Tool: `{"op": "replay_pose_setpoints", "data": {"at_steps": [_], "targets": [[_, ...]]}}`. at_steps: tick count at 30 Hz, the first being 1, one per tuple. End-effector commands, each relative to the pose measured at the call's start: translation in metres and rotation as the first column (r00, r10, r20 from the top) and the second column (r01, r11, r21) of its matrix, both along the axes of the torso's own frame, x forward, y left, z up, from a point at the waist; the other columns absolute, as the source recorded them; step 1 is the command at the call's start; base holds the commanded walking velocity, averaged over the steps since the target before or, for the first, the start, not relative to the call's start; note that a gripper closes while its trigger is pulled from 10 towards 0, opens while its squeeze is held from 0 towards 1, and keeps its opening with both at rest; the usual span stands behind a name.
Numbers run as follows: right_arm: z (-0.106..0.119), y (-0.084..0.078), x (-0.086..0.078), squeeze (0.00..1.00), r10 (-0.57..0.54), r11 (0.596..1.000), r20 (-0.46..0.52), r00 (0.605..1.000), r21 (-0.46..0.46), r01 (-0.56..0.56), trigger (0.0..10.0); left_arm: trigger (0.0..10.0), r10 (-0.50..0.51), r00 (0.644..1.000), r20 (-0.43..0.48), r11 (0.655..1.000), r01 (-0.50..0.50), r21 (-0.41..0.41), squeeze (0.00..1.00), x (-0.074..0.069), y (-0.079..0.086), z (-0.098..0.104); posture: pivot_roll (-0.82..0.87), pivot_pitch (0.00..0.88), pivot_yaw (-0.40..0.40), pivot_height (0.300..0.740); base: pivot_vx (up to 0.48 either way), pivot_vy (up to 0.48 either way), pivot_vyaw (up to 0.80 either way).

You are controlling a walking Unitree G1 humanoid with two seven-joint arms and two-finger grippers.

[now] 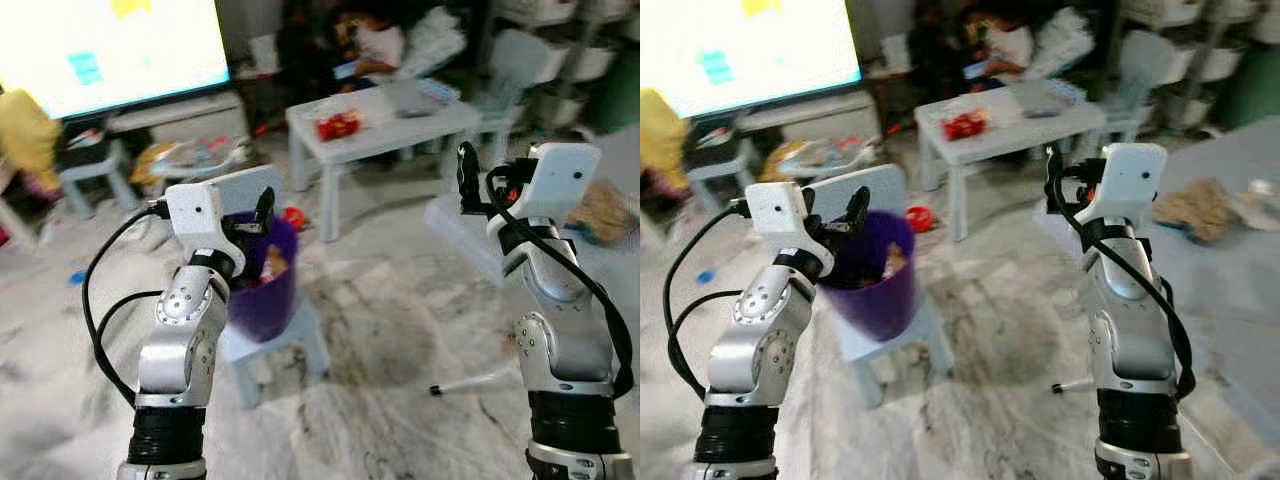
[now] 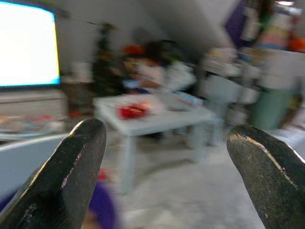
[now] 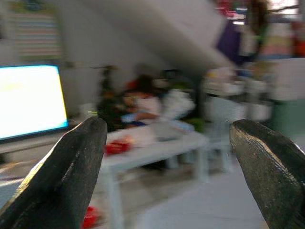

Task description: Picking trash to rubbish bin

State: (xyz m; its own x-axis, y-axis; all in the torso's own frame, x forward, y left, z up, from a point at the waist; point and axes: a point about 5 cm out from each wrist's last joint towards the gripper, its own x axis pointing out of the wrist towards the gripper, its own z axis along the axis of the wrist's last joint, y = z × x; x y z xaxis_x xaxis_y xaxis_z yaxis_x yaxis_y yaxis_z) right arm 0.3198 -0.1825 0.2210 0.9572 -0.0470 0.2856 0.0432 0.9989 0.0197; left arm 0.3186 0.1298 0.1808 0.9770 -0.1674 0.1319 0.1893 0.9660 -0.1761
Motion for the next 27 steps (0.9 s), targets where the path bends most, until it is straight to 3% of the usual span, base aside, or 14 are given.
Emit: {"op": "replay_pose_setpoints", "data": {"at_steps": [1, 17, 27], "targets": [[0.0034, 0.0031, 0.0013, 1.00, 0.007, 1.000, 0.013, 1.000, 0.002, -0.007, 10.0, 10.0, -0.001, 1.000, -0.002, 1.000, 0.001, 0.026, 0.00, 0.0008, 0.0005, 0.0017, -0.03, 0.000, 0.047, 0.740, 0.000, 0.000, -0.80], [0.0039, 0.0041, 0.0024, 1.00, 0.010, 1.000, 0.016, 1.000, 0.003, -0.010, 10.0, 10.0, 0.006, 1.000, -0.006, 1.000, -0.006, 0.020, 0.00, 0.0012, 0.0003, 0.0005, -0.03, 0.000, 0.042, 0.740, 0.000, 0.000, -0.80], [0.0044, 0.0040, 0.0019, 1.00, 0.012, 1.000, 0.020, 1.000, 0.004, -0.012, 10.0, 10.0, 0.011, 1.000, -0.004, 1.000, -0.011, -0.003, 0.00, 0.0033, 0.0036, 0.0019, -0.04, 0.000, 0.045, 0.740, 0.000, 0.000, -0.21]]}}
